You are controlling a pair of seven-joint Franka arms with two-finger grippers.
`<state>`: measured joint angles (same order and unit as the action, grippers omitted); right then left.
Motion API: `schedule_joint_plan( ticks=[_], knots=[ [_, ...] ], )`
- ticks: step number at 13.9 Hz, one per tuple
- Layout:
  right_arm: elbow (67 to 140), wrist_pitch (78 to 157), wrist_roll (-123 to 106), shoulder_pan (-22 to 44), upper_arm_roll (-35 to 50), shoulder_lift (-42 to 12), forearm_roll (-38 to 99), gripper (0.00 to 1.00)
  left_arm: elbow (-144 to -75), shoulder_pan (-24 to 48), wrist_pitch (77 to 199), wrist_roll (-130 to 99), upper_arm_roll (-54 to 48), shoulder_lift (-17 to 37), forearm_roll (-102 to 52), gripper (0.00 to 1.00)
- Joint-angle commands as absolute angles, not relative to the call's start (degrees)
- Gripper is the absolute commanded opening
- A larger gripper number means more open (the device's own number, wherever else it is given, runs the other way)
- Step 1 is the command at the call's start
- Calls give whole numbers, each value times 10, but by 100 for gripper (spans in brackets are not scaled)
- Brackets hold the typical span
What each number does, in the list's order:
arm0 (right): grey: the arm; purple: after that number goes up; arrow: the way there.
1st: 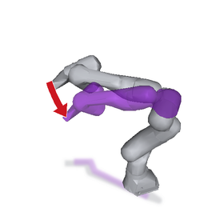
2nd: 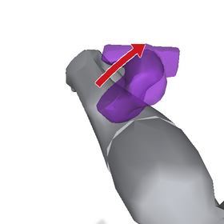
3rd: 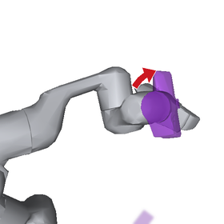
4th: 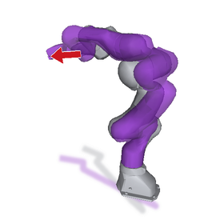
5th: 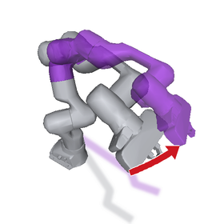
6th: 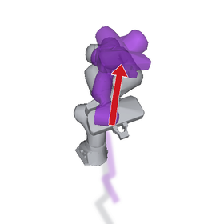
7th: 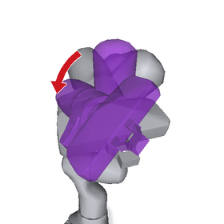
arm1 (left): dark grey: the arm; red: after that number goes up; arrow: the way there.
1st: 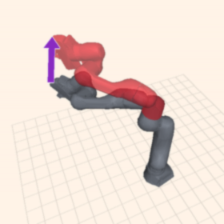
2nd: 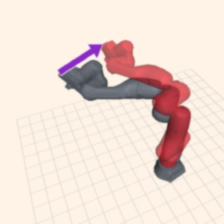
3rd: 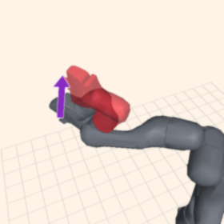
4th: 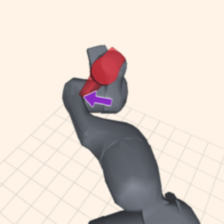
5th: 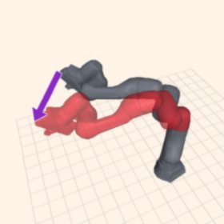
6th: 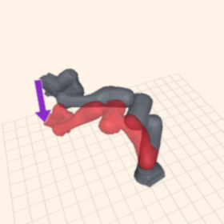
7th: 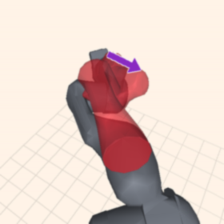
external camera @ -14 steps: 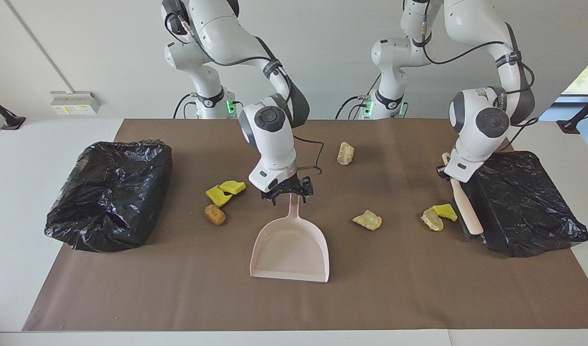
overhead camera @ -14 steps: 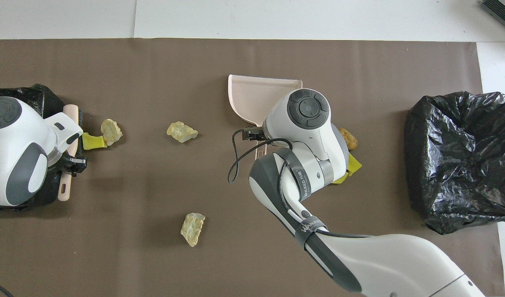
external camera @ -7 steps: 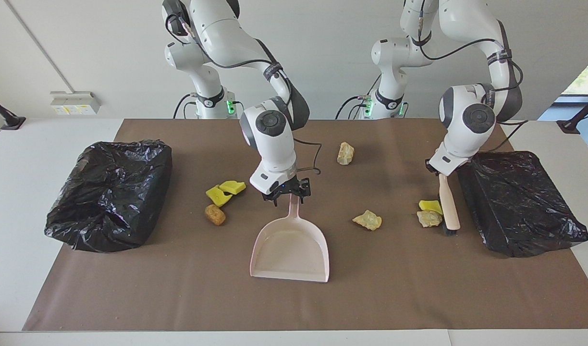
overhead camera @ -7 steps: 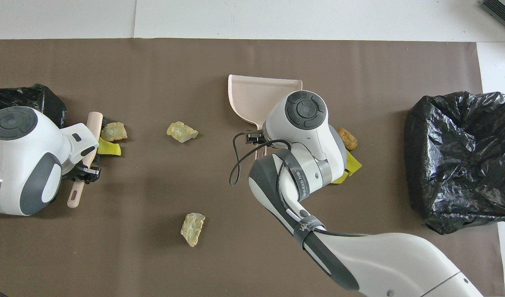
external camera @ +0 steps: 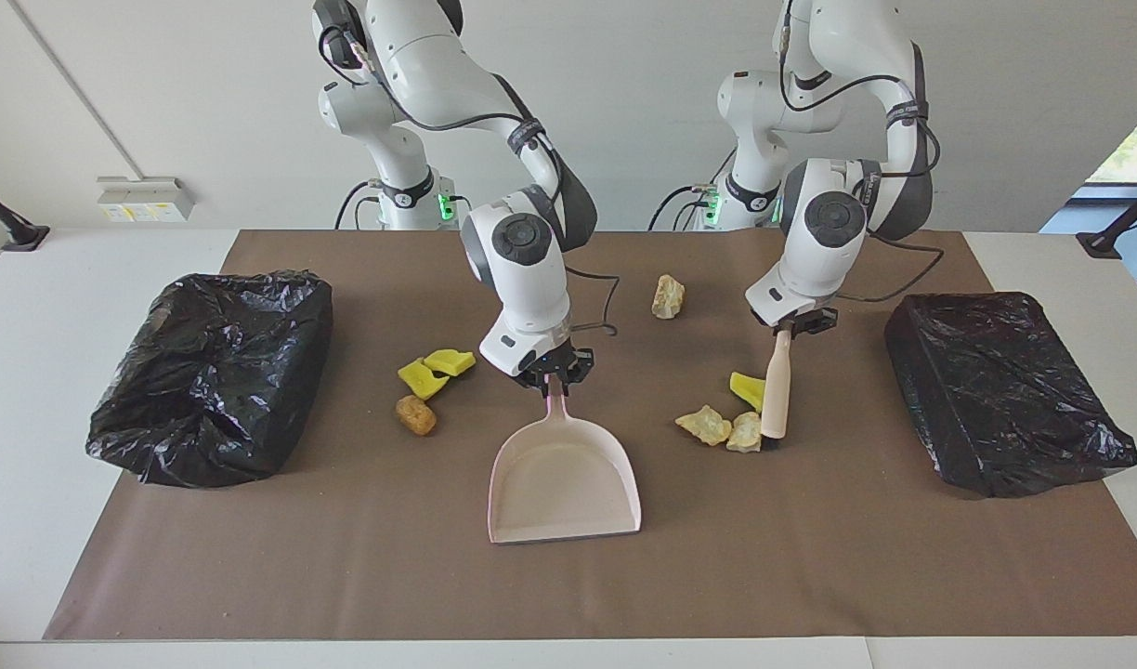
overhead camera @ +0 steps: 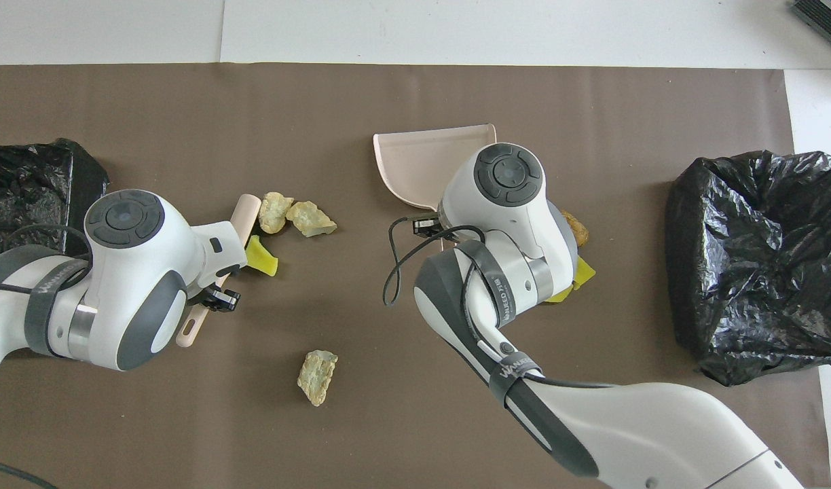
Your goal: Sweep and dump trash in bin
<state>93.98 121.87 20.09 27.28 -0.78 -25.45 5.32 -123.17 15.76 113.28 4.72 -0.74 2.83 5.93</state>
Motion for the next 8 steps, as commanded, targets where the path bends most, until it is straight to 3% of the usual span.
schedule_joint_plan(
  ticks=[1, 4, 8],
  knots=[
    [942, 1153, 96, 227, -5, -194, 69, 0, -1256, 192, 1143, 86, 2, 4, 17, 0],
    [955, 1023, -72, 167, -3, -114, 91, 0, -1252, 220, 1133, 83, 3, -1, -4, 0],
    [1039, 989, -232, 125, -3, -7, 91, 0, -1212, 212, 1054, 48, 8, -24, -6, 0]
  ],
)
